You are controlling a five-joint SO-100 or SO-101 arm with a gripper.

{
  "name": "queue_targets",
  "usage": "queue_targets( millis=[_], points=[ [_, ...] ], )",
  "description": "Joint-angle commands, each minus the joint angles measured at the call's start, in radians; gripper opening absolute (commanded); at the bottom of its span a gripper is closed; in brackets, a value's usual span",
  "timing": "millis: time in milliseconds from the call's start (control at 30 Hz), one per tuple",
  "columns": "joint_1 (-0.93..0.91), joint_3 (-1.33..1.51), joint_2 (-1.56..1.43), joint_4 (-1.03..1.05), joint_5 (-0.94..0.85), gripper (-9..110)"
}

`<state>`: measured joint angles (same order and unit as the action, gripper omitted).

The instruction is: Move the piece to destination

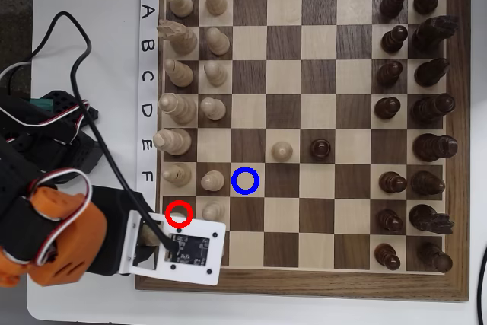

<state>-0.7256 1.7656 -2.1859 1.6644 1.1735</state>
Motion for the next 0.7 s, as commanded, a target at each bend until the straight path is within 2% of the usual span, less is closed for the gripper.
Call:
queue_targets(
  millis=[0,333,667],
  points=[
    [-0.002,-0.098,-0.057,0.015,-0.015,0],
    [0.043,-0.189,-0.152,0.017,-0.014,0],
    [0.218,-0.299,-0.178,-0.009,0.035,0]
  ],
)
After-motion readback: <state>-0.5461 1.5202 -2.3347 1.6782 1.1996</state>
